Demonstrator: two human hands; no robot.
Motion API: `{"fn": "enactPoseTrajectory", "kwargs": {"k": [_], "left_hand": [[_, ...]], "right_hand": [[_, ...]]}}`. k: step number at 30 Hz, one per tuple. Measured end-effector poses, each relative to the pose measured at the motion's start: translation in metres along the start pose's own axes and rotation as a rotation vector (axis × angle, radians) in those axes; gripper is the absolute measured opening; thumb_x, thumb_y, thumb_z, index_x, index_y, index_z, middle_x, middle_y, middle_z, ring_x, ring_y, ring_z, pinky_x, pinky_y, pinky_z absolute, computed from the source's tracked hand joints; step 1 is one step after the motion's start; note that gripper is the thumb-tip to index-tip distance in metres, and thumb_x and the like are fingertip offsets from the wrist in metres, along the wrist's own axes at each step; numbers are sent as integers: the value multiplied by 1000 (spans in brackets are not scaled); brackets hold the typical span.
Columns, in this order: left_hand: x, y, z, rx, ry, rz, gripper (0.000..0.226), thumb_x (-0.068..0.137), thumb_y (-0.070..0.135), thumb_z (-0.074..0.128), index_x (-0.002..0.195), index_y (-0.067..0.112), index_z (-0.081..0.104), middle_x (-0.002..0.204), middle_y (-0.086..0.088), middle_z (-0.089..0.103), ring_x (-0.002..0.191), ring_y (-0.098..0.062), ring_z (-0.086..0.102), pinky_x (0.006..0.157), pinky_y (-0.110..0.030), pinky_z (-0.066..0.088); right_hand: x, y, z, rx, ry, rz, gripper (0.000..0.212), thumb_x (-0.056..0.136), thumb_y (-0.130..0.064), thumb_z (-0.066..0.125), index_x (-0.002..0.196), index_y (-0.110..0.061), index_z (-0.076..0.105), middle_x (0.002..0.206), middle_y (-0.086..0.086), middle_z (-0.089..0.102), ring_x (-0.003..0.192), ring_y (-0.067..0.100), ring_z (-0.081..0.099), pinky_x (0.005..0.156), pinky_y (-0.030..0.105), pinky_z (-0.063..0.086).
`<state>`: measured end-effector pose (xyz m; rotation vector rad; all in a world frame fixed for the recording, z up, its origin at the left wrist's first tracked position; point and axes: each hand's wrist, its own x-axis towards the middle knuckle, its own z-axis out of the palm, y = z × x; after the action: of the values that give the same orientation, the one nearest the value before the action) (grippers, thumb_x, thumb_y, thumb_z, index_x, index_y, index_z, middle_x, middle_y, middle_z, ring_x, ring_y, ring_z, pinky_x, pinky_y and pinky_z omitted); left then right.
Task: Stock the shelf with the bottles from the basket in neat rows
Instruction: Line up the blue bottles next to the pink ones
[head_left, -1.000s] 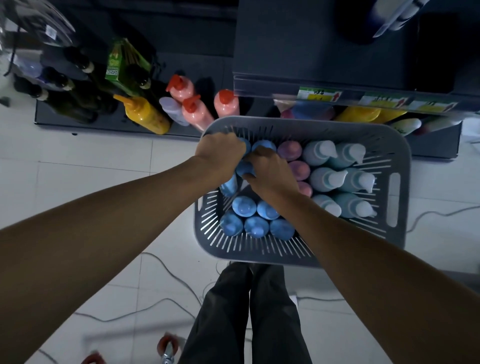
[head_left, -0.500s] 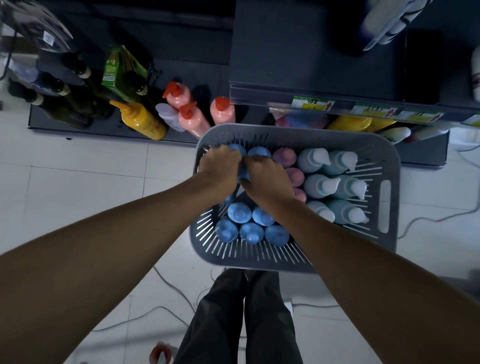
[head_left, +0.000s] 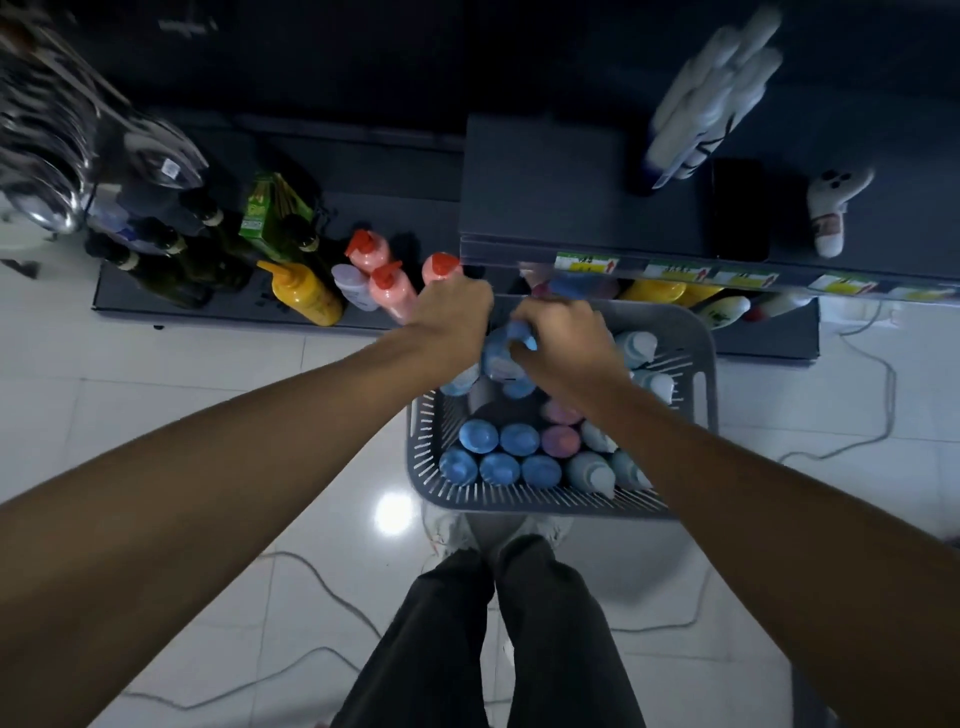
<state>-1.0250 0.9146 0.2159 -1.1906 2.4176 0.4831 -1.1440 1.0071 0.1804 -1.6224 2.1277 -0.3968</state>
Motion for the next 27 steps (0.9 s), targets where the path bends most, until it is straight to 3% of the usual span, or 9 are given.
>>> {"fn": "enactPoseTrajectory", "kwargs": {"k": [4,8,15,19,27], "left_hand": [[-19,9,-50,7,38,96,27,81,-5,63,107,2,68,114,-25,63,106,-45,64,78,-41,50],[-40,19,-98,22,84,166,29,80,-3,67,108,4,71,111,-25,64,100,-43,66,69,-36,48],[-74,44,-174,25,116,268,28,80,-1,73,106,9,75,112,-16,67,100,-35,68,83,-41,59],[-88,61,-218,80,171,324,28,75,1,80,101,10,76,106,-11,70,97,-30,69,82,-42,60],[-105,102,-297,81,259,432,28,71,18,90,98,22,82,98,3,78,96,-16,69,84,-33,59]], "right_hand": [[-6,-14,-53,-22,-7,-44,18,81,-24,65,98,-19,70,97,7,72,93,31,65,74,35,50],[-14,-29,-105,-54,52,-89,17,80,-25,69,95,-19,71,93,4,70,88,30,65,71,31,43],[-32,-46,-191,-115,175,-116,22,82,-25,70,102,-15,74,94,5,70,90,26,64,73,30,44],[-44,-51,-241,-108,271,-100,18,80,-21,73,96,-14,76,91,3,74,86,23,66,76,33,50],[-68,-49,-336,-65,413,-61,12,74,-21,77,85,-17,78,69,-12,66,71,14,66,71,27,50]]}}
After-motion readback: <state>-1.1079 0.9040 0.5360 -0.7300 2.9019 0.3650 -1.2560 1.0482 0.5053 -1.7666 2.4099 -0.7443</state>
